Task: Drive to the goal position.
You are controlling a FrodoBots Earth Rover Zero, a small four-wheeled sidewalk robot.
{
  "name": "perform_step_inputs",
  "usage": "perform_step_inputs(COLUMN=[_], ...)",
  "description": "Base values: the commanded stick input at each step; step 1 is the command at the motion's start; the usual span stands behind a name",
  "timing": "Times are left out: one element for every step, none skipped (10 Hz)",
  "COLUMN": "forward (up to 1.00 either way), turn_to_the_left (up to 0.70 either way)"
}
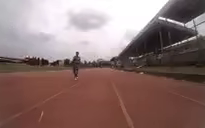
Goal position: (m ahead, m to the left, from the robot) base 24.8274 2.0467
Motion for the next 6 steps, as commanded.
perform_step_inputs(forward=[0.70, 0.70, 0.70, 0.70, 0.70, 0.70], turn_to_the_left=[0.00, 0.00, 0.00, 0.00, -0.35, -0.35])
